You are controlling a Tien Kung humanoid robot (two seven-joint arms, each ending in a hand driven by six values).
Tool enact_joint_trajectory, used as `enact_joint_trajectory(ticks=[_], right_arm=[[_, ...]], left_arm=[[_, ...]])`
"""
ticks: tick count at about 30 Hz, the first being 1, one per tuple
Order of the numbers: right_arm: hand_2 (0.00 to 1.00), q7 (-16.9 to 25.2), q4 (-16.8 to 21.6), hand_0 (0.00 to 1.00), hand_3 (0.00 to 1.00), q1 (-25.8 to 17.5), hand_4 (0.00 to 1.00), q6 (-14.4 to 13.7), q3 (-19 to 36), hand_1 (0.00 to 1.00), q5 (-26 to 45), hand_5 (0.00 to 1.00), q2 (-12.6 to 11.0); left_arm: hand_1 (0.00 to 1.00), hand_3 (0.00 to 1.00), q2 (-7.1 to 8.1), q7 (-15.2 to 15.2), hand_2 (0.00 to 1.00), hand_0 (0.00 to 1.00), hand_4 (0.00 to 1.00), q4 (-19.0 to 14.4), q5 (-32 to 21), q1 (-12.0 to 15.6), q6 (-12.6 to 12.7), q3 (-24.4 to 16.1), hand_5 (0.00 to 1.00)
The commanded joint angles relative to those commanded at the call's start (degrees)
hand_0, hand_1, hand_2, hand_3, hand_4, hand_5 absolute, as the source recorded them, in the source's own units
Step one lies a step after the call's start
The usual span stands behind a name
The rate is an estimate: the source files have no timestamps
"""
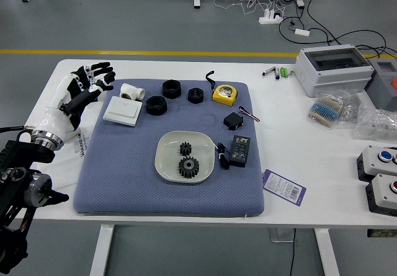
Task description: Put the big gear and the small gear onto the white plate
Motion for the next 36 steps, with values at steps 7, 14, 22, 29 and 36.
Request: enact_joint_trajectory(ticks=[7,14,22,29,36], right_arm=[[0.722,0.00,-0.04,0.614,0.538,-0.02,0.745,0.03,0.00,0.621,0.08,0.701,0.07],[0.721,0.02,-0.06,0.613,0.537,0.00,0.745,0.01,0.08,0.621,-0.04,0.700,0.08],[0.721,0.02,-0.06,0.613,0.537,0.07,0.744,-0.02,0.33,0.620,-0.23,0.701,0.07],[0.721,-0.04,-0.05,0.613,0.537,-0.06,0.744,-0.06,0.11,0.620,-0.19,0.700,0.19],[0.722,-0.07,-0.03,0.613,0.538,-0.29,0.744,-0.12,-0.23,0.620,-0.14,0.699,0.25]], left_arm=[[0.749,0.784,-0.80,-0.27,0.832,0.744,0.904,0.13,-2.09,3.05,-2.31,-2.93,0.755],[0.749,0.787,-1.53,0.08,0.837,0.745,0.906,-0.38,-0.72,4.57,-2.69,-4.10,0.774],[0.754,0.790,-2.34,0.48,0.838,0.751,0.908,-0.94,1.68,5.48,-3.02,-5.06,0.803],[0.757,0.792,-2.86,0.57,0.839,0.758,0.908,-1.04,2.46,6.06,-3.05,-5.39,0.807],[0.764,0.798,-2.89,0.56,0.845,0.771,0.910,-1.10,2.58,6.48,-2.96,-5.22,0.813]])
